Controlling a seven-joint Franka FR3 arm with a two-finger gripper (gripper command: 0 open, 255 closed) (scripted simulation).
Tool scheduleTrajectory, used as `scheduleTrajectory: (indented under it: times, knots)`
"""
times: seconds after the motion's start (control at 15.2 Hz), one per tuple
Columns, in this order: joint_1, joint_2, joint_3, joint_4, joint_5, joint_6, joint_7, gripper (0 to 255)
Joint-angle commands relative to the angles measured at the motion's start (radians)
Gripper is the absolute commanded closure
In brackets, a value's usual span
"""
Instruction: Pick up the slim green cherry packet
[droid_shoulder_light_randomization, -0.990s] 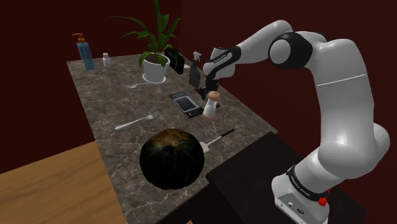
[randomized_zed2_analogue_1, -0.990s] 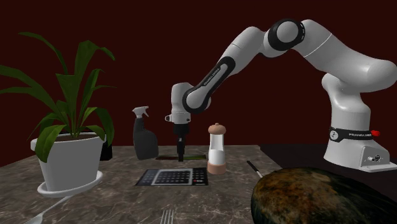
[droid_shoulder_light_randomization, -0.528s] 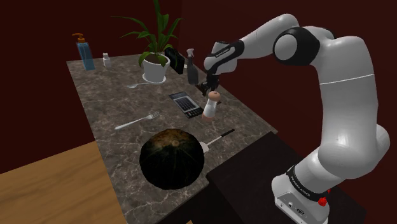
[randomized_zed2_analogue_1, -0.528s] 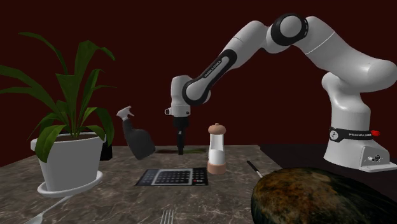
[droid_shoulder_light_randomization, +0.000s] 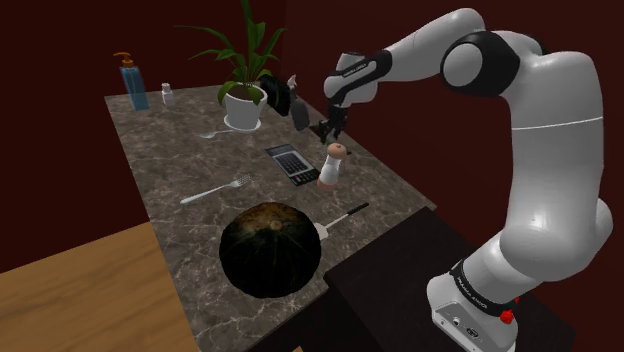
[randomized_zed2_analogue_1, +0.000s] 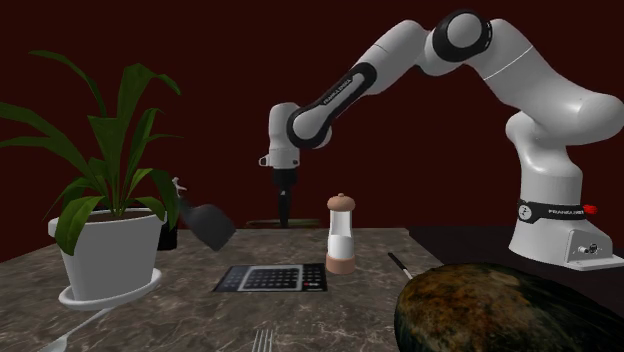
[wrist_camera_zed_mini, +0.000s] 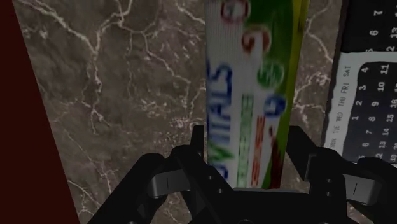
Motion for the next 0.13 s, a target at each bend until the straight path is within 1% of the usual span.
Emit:
scheduleTrajectory:
  times: [0.0, 0.07]
  knots:
    - [0.0, -0.009, -0.001, 0.001, -0.001, -0.011, 0.0, 255]
    - [0.0, -0.009, -0.001, 0.001, -0.001, -0.011, 0.0, 255]
